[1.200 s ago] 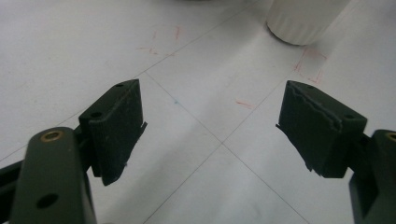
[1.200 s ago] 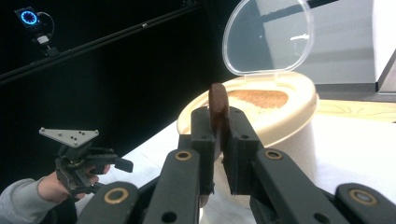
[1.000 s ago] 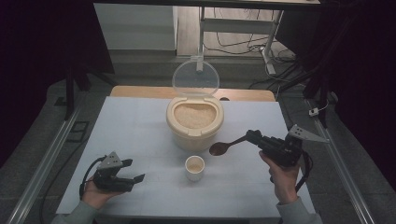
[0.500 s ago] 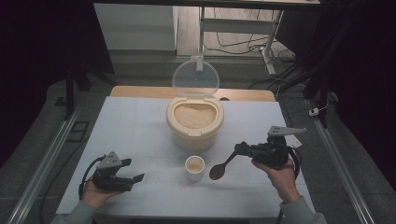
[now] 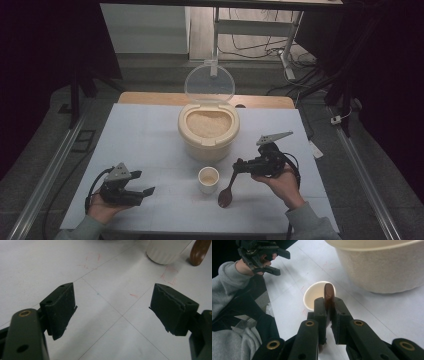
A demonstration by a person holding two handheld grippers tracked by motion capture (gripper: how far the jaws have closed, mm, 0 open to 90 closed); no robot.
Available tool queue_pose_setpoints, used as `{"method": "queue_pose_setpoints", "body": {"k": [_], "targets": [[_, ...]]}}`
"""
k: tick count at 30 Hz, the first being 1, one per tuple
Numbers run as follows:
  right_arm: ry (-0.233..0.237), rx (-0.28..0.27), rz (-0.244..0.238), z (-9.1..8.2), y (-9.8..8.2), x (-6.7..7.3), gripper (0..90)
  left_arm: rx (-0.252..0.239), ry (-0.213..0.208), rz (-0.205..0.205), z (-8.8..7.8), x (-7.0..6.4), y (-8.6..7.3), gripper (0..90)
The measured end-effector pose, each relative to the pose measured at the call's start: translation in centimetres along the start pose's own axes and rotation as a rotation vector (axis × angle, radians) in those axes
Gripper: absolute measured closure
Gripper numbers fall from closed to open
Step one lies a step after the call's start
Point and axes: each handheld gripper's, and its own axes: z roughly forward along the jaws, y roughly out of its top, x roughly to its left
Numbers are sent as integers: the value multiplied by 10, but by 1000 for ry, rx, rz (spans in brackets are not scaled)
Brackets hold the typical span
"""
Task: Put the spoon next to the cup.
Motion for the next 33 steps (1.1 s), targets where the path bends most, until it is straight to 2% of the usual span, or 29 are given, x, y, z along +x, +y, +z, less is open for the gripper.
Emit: {"method": "queue_pose_setpoints", "body": {"k": [6,15,20,26,30,33], "targets": [[-61,-4,4,10,2,-11,774,5,1,4,1,-1,0,199],[-200,-45,-37,33,-8,-29,663,9,0,7,2,-2,0,199],[-244,-52,-18,44,-15,-41,619,12,0,9,2,-2,0,199],[-303,-30,-7,56,-20,-53,563,16,0,10,3,-2,0,199],[-322,-12,12,64,-23,-59,529,18,0,10,4,-2,0,199],[-363,11,13,69,-25,-61,493,20,0,10,4,-2,-1,199]]}}
